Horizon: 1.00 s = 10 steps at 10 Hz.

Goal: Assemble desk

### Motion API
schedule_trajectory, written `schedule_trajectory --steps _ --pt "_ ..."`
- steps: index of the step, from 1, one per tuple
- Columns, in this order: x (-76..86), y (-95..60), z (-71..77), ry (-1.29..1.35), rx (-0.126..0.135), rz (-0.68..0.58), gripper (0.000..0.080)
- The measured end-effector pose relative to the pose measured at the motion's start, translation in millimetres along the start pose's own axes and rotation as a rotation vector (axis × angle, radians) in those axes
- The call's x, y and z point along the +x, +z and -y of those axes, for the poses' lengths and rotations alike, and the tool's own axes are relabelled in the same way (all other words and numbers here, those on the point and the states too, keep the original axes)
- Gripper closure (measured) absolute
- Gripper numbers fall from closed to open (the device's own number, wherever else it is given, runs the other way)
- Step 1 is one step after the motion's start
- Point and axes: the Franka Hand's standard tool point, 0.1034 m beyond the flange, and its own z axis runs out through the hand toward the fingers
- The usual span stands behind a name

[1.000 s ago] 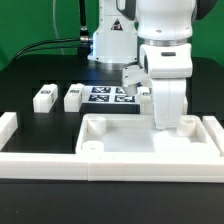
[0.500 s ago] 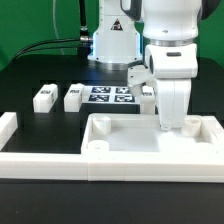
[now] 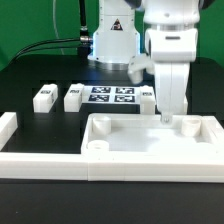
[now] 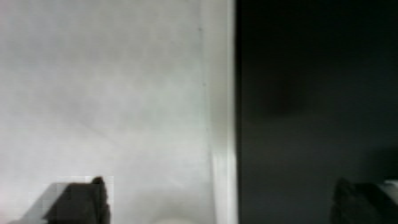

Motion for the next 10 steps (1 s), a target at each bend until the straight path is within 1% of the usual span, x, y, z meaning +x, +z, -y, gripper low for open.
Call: schedule_trajectory --steps 1,2,3,4,5,6,9,10 --pt "-1.0 -10.7 6.7 0.030 -0.012 0.003 0.0154" --pt "-0.6 -18.6 14.7 0.085 -0.023 0.004 0.0154" --pt "2.7 -22.3 22.8 0.141 -0.034 0.000 0.0151" --pt "6.2 -22.5 30.9 0.147 -0.050 -0.009 0.0151" --pt "6.4 -19.6 36.0 0.133 -0.041 -0.007 0.0151" --pt "-2.0 -16.8 34.2 0.120 -0.036 -0.013 0.0151" --pt "-0.7 -17.1 34.4 0.207 -0.036 -0.014 0.0151" --pt "-0.5 -17.0 34.5 0.274 -0.035 -0.016 0.0151"
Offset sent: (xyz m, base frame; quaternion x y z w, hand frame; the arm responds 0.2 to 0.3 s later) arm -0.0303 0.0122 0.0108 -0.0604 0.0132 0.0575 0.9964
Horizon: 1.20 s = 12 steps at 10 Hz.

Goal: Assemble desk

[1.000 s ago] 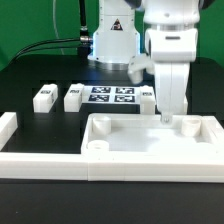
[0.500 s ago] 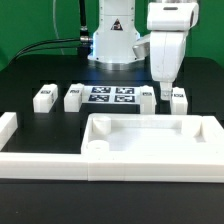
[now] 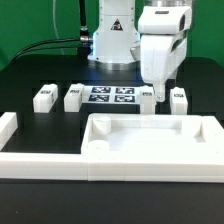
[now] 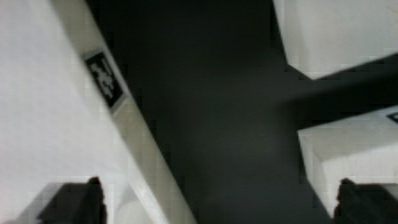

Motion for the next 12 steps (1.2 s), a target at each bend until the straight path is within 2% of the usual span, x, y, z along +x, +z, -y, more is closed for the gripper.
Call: schedule_trajectory --steps 1,2,5,7,10,12 --pt "0.3 0.2 0.5 0.097 0.000 0.000 0.0151" --pt "3.4 0.3 4.9 0.243 -0.012 -0.014 0.0151" --pt "22.6 2.6 32.0 0.809 -0.013 -0.019 0.0151" --pt "22.2 6.3 31.0 0.887 -0.003 -0.032 0.0151" --pt "26.2 6.6 34.1 1.082 0.024 -0.041 0.0151" --pt "23.1 9.9 35.7 1.285 0.045 -0.034 0.0151"
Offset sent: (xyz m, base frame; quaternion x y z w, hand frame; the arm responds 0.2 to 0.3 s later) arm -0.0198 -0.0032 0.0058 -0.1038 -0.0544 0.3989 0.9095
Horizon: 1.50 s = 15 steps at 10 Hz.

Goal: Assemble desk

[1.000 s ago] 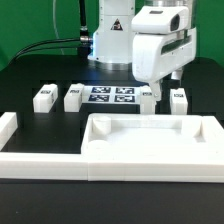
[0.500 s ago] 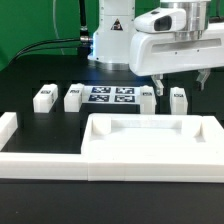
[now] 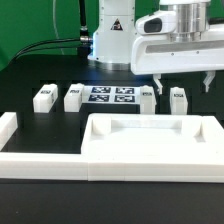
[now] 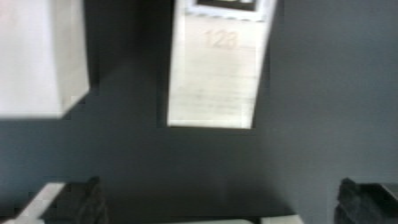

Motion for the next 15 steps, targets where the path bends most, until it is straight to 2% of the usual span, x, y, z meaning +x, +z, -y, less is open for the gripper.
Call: schedule_trajectory --steps 1,4,5,6,7,9,10,11,15 --pt "-2.1 3.9 -6.6 0.033 0.002 0.018 0.0151" --pt "-3.7 3.3 -4.7 0.005 -0.005 0.063 0.0151" --pt "-9.0 3.0 -7.5 -0.007 -0.019 0.163 0.0151" --pt "0.3 3.9 -3.9 0.000 -0.018 0.210 0.0151" --pt "-0.8 8.1 -3.1 -0.001 -0.026 0.296 0.0151" --pt "8.9 14.4 -1.4 0.008 -0.024 0.435 0.0151" --pt "7.9 12.2 -0.1 -0.003 -0.022 0.482 0.0151" --pt "4.9 12.6 0.1 -0.016 -0.008 0.543 0.0151" --pt "-3.5 18.9 -2.9 -0.012 -0.020 0.786 0.0151"
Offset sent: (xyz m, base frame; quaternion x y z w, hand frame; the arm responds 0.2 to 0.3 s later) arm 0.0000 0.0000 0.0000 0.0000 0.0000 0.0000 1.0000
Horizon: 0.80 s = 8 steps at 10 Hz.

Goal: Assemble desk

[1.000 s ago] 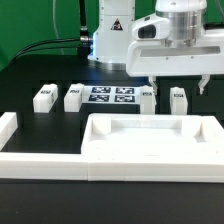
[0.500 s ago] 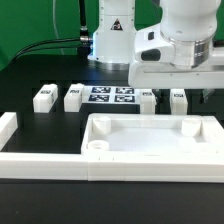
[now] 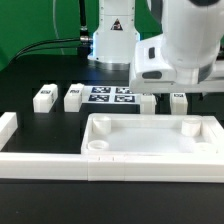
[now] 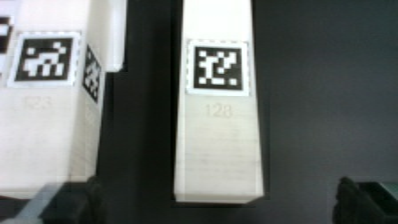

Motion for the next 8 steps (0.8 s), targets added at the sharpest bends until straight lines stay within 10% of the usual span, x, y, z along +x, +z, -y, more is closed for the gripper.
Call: schedule_trajectory --steps 4,8 --pt "-5.1 11.9 1.5 -0.001 -0.017 0.295 0.0151" --pt "-1.8 22.2 4.7 0.008 -0.031 0.311 0.0151"
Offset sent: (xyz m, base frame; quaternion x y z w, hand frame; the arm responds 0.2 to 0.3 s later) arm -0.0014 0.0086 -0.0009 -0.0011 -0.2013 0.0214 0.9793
